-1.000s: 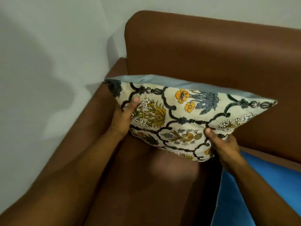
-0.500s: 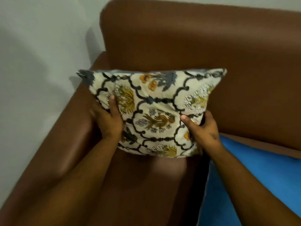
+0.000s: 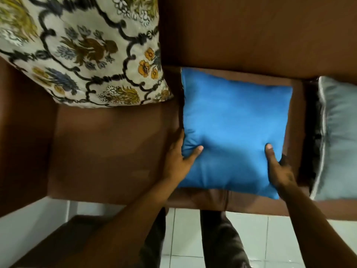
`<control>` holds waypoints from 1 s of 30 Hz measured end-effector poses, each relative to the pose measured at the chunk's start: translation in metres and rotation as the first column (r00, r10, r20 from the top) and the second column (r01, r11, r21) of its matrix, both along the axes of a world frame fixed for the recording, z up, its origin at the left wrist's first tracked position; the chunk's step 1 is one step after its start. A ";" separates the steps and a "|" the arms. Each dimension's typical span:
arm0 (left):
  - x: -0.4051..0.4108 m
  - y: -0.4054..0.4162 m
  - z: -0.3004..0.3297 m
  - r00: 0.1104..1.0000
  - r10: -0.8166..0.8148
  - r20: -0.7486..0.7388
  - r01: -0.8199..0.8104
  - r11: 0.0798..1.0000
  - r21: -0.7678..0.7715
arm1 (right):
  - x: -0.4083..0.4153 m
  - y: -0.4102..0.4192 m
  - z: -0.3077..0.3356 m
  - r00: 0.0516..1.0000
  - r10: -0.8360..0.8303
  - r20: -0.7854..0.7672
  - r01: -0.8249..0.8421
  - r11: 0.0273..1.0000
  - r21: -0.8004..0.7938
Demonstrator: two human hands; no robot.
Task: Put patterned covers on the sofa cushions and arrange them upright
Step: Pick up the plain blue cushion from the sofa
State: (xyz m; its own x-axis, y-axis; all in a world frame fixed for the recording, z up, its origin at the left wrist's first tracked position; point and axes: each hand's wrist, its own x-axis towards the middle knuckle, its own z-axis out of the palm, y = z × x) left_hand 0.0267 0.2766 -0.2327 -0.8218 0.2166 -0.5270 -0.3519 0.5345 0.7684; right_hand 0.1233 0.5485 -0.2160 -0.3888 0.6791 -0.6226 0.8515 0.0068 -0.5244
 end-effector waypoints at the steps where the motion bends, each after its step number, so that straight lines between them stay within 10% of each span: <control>1: -0.004 0.001 0.000 0.999 0.010 0.039 -0.011 1.000 0.006 | -0.002 0.005 0.001 0.998 0.056 0.004 -0.056 0.998 -0.001; 7: -0.046 -0.007 0.054 0.994 0.050 0.093 -0.067 0.979 0.191 | -0.045 0.057 0.079 0.972 0.234 0.031 -0.228 0.965 -0.127; 14: -0.120 0.007 0.117 0.984 0.140 0.111 -0.175 0.885 0.431 | -0.117 0.156 0.162 0.862 -0.072 -0.502 -0.303 0.722 -0.623; 20: -0.159 0.085 0.064 0.974 -0.115 -0.193 0.133 0.987 0.085 | -0.163 0.134 0.063 0.766 0.378 -0.520 -0.521 0.839 -0.158; 30: -0.144 0.097 0.023 0.910 0.141 -0.390 -0.140 0.990 0.031 | -0.154 0.116 0.014 0.789 0.315 -0.528 -0.423 0.901 -0.095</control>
